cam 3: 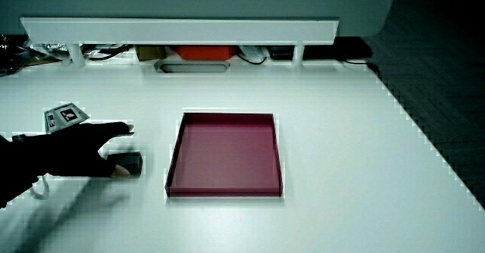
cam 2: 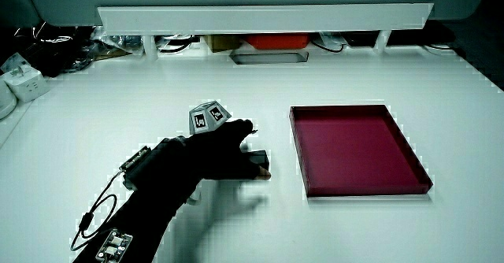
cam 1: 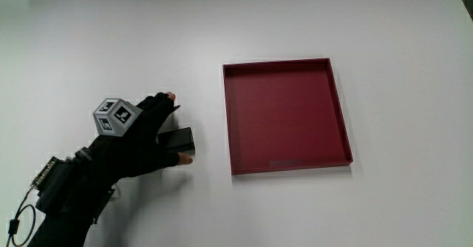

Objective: Pick charger from desk

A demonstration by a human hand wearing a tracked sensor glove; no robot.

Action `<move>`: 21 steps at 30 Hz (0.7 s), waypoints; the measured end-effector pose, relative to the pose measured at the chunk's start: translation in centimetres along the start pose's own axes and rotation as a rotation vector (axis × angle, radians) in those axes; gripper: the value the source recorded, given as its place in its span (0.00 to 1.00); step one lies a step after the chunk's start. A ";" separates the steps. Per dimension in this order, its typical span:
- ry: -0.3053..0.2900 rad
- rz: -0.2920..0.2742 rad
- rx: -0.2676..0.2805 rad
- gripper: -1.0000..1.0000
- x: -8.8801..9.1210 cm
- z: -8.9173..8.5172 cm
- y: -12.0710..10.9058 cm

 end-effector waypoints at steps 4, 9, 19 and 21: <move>0.005 0.039 -0.043 0.50 0.5 -0.9 0.1; 0.031 0.050 -0.063 0.50 0.3 -1.7 0.4; 0.031 0.056 -0.075 0.52 0.6 -2.0 0.4; 0.043 0.040 -0.063 0.56 0.6 -2.0 0.4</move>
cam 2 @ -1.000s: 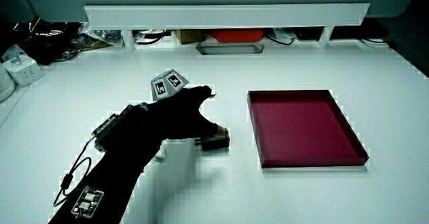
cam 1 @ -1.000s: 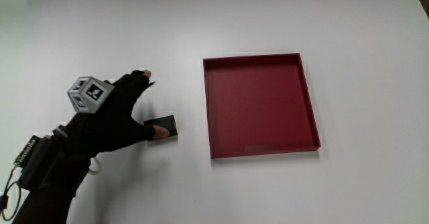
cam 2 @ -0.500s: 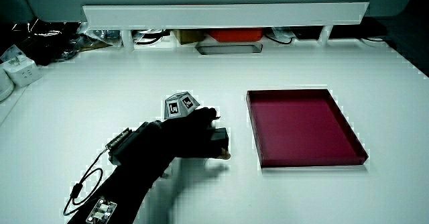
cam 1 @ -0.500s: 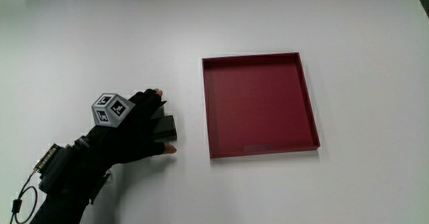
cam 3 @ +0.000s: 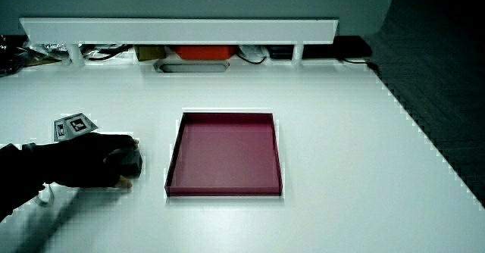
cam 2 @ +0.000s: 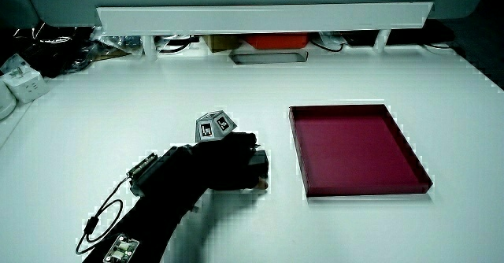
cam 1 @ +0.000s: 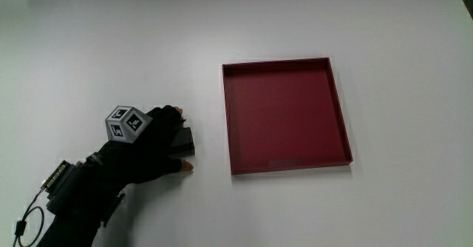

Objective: Pick charger from desk

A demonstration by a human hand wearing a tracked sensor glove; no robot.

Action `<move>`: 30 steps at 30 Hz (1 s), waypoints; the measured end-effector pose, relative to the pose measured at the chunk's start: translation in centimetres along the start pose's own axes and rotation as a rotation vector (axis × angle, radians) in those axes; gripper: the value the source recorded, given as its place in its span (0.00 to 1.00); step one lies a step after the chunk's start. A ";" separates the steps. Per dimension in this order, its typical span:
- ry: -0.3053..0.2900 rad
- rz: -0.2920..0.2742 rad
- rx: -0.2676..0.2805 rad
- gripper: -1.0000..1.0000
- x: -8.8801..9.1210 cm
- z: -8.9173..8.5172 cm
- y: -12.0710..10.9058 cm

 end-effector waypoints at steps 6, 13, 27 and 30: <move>0.013 -0.041 0.066 0.69 0.4 0.4 -0.3; 0.013 -0.090 0.132 0.83 0.3 0.1 -0.5; 0.024 -0.098 0.148 1.00 0.5 0.4 -0.8; 0.030 -0.104 0.152 1.00 0.5 0.4 -0.9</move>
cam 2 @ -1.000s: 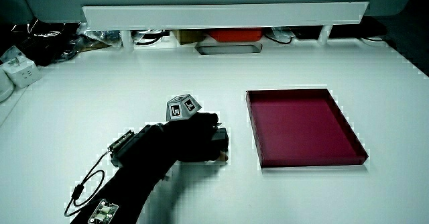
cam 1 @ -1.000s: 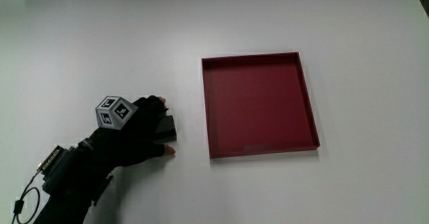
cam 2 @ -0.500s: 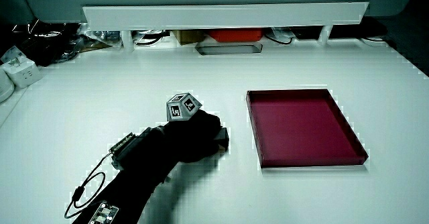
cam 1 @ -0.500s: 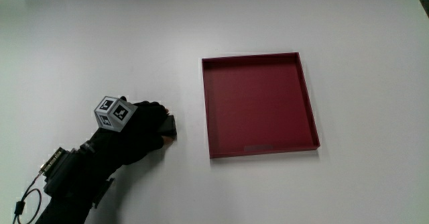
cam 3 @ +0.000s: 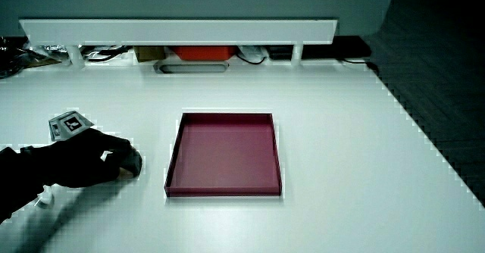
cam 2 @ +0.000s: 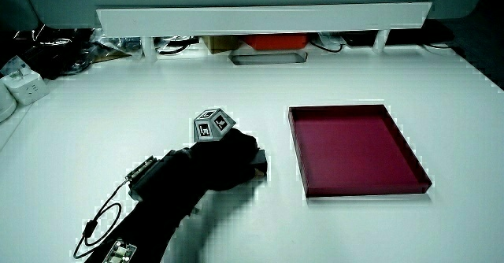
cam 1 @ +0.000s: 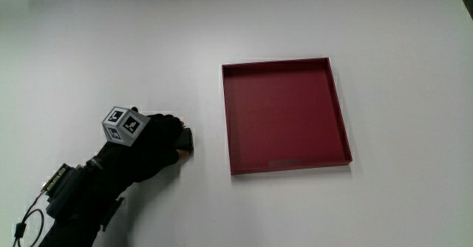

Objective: Pick charger from desk

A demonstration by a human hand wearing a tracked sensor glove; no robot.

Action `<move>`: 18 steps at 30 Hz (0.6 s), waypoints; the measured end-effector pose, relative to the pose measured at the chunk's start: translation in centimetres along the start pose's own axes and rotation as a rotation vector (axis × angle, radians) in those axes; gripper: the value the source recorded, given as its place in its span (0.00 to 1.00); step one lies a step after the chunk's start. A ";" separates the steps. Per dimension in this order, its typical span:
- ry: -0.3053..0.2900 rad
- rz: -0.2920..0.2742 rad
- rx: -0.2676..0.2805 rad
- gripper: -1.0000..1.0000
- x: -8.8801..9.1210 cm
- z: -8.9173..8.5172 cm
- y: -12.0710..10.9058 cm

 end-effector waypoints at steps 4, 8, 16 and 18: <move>-0.018 0.007 0.004 1.00 0.4 0.7 -0.1; -0.030 -0.037 0.028 1.00 1.3 1.4 -0.1; -0.094 -0.108 0.042 1.00 3.5 1.9 1.0; -0.144 -0.111 0.045 1.00 3.9 1.9 1.4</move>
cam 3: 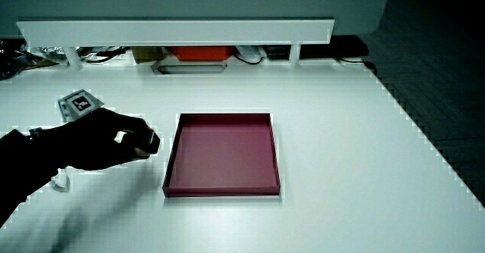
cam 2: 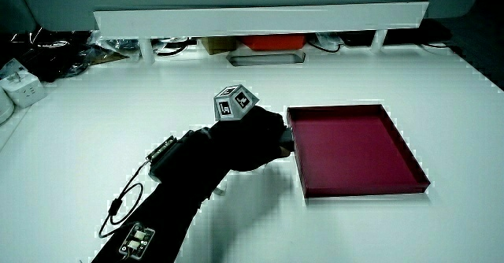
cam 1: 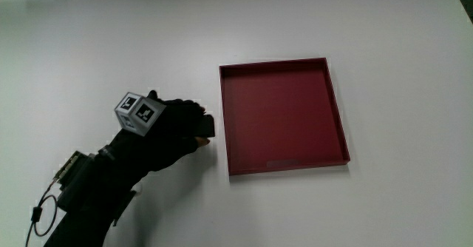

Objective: Pick charger from desk

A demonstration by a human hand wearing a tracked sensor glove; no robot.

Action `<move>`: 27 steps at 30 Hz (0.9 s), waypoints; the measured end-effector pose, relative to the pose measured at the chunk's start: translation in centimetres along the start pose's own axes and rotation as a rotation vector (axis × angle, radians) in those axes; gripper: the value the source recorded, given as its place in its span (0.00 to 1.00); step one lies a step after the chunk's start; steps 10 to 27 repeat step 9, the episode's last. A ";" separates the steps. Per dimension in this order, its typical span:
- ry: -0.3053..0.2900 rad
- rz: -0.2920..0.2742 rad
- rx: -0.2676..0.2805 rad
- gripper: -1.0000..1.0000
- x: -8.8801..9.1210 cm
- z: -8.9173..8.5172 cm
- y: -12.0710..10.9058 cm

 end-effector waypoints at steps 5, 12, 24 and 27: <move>0.007 -0.087 0.026 1.00 2.0 0.2 1.5; -0.009 -0.084 0.013 1.00 3.5 0.0 2.6; -0.009 -0.084 0.013 1.00 3.5 0.0 2.6; -0.009 -0.084 0.013 1.00 3.5 0.0 2.6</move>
